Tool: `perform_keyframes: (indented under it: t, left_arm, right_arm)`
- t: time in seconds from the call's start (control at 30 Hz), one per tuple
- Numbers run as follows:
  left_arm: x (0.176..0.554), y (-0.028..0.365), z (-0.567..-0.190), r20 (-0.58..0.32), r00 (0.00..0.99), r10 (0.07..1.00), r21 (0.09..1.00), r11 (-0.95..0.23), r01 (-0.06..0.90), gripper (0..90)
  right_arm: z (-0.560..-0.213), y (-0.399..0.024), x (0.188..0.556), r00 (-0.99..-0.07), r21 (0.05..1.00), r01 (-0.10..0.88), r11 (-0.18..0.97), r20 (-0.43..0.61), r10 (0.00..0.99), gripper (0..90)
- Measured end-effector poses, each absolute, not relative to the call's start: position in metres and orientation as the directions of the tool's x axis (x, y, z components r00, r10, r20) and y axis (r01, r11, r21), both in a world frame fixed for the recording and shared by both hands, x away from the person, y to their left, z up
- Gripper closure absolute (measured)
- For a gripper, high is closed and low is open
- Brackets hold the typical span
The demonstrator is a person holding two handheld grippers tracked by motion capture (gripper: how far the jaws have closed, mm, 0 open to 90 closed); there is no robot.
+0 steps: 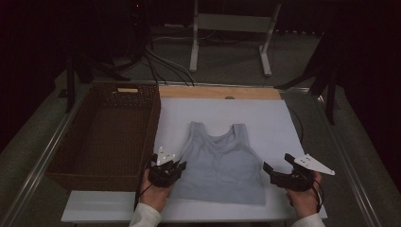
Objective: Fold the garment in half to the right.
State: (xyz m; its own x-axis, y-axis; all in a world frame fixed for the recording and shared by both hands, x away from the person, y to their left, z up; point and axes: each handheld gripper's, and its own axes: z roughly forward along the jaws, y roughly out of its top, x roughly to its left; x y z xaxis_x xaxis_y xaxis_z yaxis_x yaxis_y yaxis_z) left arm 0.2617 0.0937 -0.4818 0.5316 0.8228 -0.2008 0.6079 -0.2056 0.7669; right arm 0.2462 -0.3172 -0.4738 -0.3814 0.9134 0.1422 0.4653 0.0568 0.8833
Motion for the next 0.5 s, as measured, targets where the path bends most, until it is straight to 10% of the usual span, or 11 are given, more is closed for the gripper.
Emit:
perform_keyframes:
  t: [0.5]
  left_arm:
    - [0.2612, 0.0868, -0.4722, -0.247, 0.540, 0.804, 0.764, -0.182, 0.619, 82.0]
  right_arm:
    - [-0.4750, -0.3169, 0.2467, -0.386, 0.881, 0.468, 0.063, 0.140, 0.912, 3.8]
